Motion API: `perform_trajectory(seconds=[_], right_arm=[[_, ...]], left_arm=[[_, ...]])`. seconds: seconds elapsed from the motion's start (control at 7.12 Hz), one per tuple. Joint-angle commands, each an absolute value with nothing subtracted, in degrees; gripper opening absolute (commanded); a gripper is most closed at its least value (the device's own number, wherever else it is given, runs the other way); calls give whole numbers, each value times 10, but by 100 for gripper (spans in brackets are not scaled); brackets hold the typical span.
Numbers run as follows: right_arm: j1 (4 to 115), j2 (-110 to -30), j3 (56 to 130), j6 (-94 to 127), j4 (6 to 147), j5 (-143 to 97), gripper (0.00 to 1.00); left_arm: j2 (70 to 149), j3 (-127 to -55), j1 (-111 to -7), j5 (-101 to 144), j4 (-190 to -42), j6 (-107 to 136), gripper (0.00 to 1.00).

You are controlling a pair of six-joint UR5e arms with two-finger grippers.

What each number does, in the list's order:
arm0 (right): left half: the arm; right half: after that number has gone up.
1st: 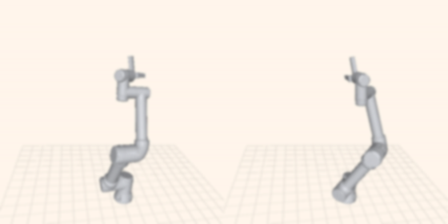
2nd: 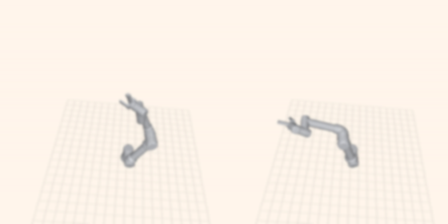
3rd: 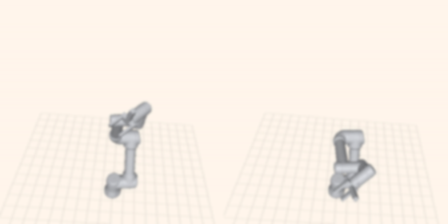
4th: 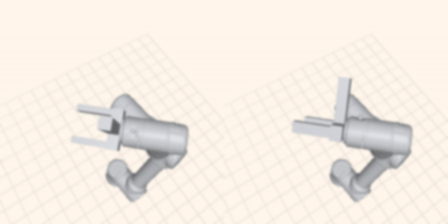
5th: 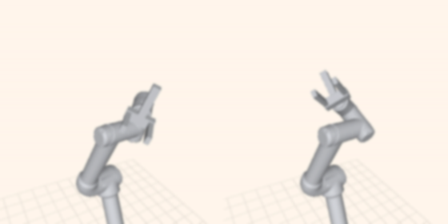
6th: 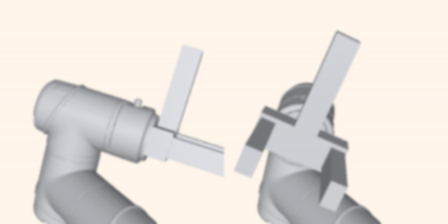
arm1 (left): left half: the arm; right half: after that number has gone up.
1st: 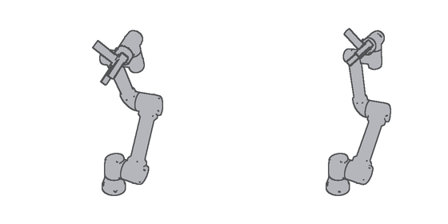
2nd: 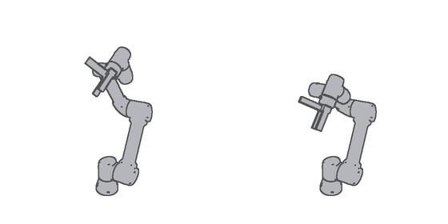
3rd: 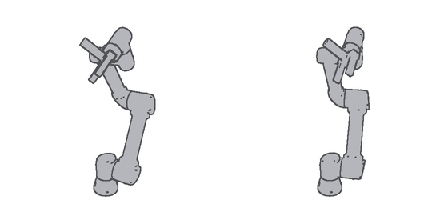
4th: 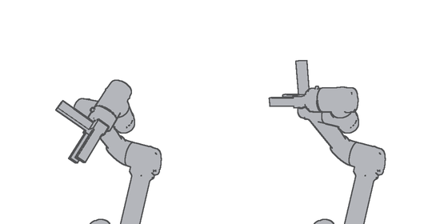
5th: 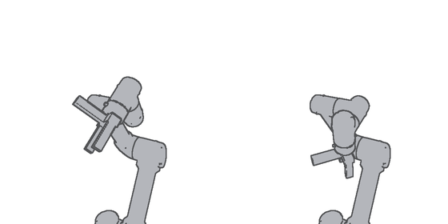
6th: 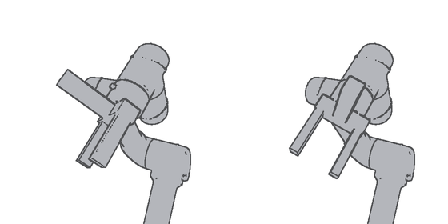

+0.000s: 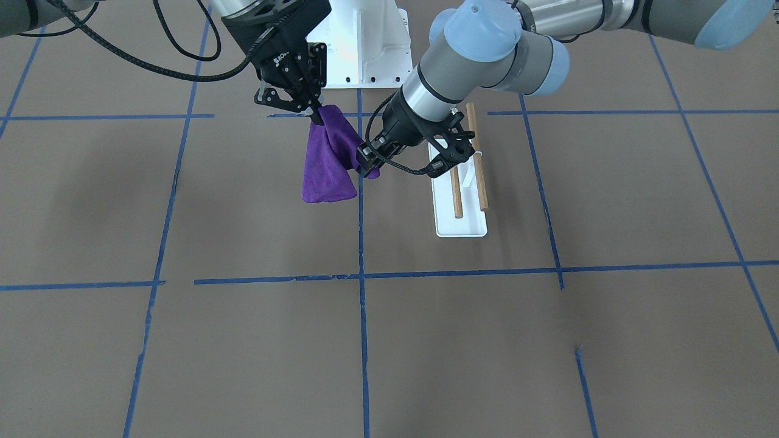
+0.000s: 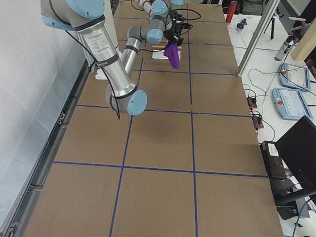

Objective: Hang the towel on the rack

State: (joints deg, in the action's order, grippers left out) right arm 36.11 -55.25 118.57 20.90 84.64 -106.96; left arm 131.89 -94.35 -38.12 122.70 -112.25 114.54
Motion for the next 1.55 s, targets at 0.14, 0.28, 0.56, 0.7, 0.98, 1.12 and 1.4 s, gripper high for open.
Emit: perform_trajectory(seconds=[0.14,0.28,0.56,0.7,0.98,1.12,1.4], right_arm=[[361,-554,1189,208,846,-1070,0],[361,-554,1189,208,846,-1070,0],[362,-554,1189,208,846,-1071,0],[362,-555,1187,208,846,-1077,0],[366,-558,1187,226,852,-1078,99],[371,-561,1187,234,875,-1084,100],[412,-566,1182,234,955,-1145,100]], left_arm=[[1317,-944,-381,1226,-1122,1144,29],[1317,-944,-381,1226,-1122,1144,7],[1317,-945,-384,1226,-1122,1144,0],[1317,-945,-388,1226,-1122,1144,0],[1316,-954,-394,1225,-1121,1144,0],[1314,-959,-401,1225,-1120,1144,0],[1284,-981,-409,1226,-1120,1143,0]])
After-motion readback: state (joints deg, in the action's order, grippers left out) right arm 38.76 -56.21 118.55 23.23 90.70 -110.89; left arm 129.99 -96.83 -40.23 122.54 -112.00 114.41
